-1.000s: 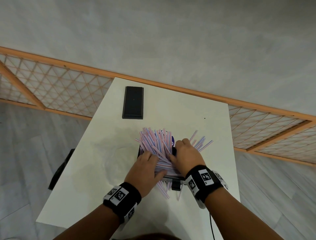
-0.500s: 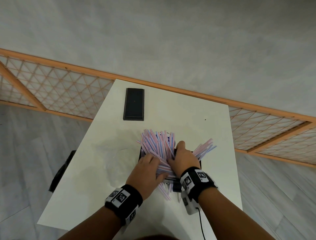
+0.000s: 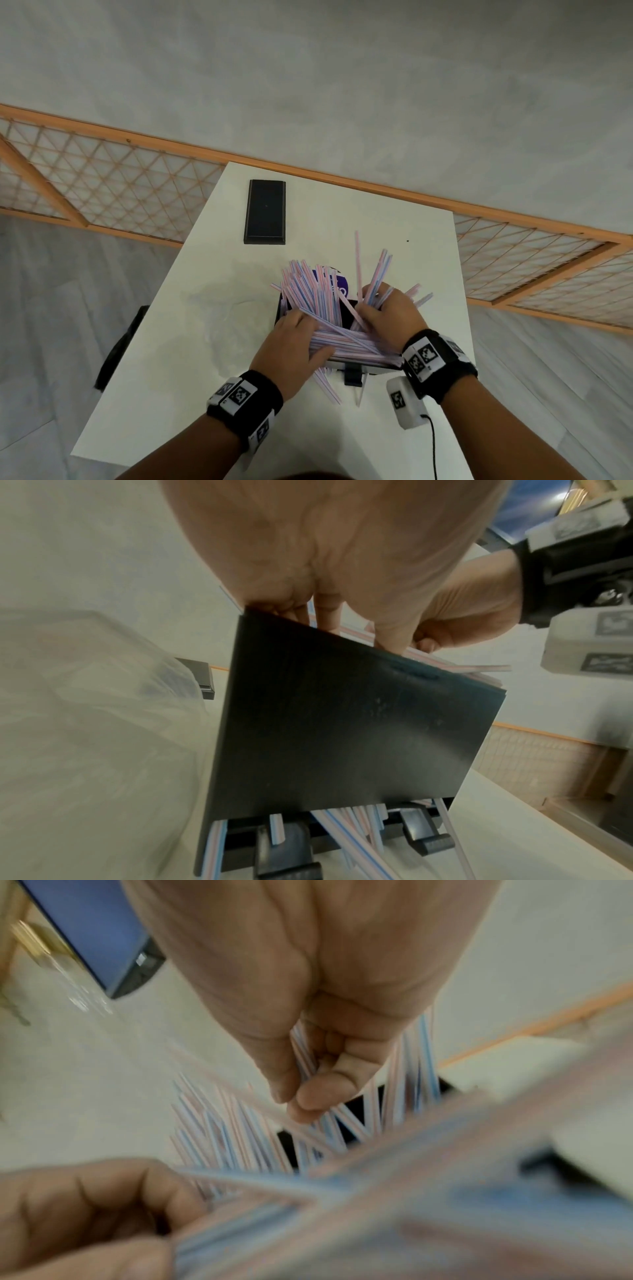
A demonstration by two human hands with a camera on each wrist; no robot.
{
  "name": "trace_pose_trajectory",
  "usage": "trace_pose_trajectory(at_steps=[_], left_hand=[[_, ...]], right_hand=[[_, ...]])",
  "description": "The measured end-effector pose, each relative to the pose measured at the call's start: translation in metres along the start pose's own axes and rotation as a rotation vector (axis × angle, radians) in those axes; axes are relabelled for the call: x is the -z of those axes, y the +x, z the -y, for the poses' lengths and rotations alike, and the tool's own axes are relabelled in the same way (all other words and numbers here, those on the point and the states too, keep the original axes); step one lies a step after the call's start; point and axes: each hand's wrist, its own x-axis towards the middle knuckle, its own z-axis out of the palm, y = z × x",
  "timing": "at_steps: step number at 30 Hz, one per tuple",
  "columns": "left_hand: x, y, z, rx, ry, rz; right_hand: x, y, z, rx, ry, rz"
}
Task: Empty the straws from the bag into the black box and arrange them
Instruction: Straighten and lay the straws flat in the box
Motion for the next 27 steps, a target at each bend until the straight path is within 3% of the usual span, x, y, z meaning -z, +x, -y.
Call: trace_pose_trajectory(at_steps=[4, 7, 10, 12, 14, 15, 21, 24, 27], left_hand=[[0.003, 0.0, -0.004, 0.018, -0.025, 0.013], [0.008, 0.0, -0.017, 0.022, -0.074, -0.101], [0.012, 0.003, -0.039, -0.168, -0.022, -0.21], [0.01, 0.007, -0.052, -0.357, 0.051, -0.192], [0.007, 0.013, -0.059, -0.435, 0.074, -0.161], [0.007, 0.016, -0.06, -0.4, 0.042, -0.151], [0.011, 0.036, -0.057, 0.148, -0.467, -0.056], [0.008, 0.044, -0.049, 0.22, -0.607, -0.013], [0.013, 0.05, -0.047, 0.22, -0.695, -0.088]], right_hand=[[0.025, -0.01, 0.006, 0.042, 0.052, -0.103], [0.027, -0.012, 0.006, 0.04, 0.074, -0.119], [0.016, -0.015, 0.009, 0.029, 0.074, -0.121], [0.011, -0.015, 0.013, 0.023, 0.099, -0.122], [0.009, -0.014, 0.018, 0.029, 0.131, -0.117], [0.01, -0.014, 0.02, 0.027, 0.142, -0.118], [0.011, -0.015, 0.03, 0.039, 0.13, -0.081], [0.012, -0.017, 0.034, 0.082, 0.118, -0.087], [0.017, -0.016, 0.036, 0.122, 0.107, -0.112]])
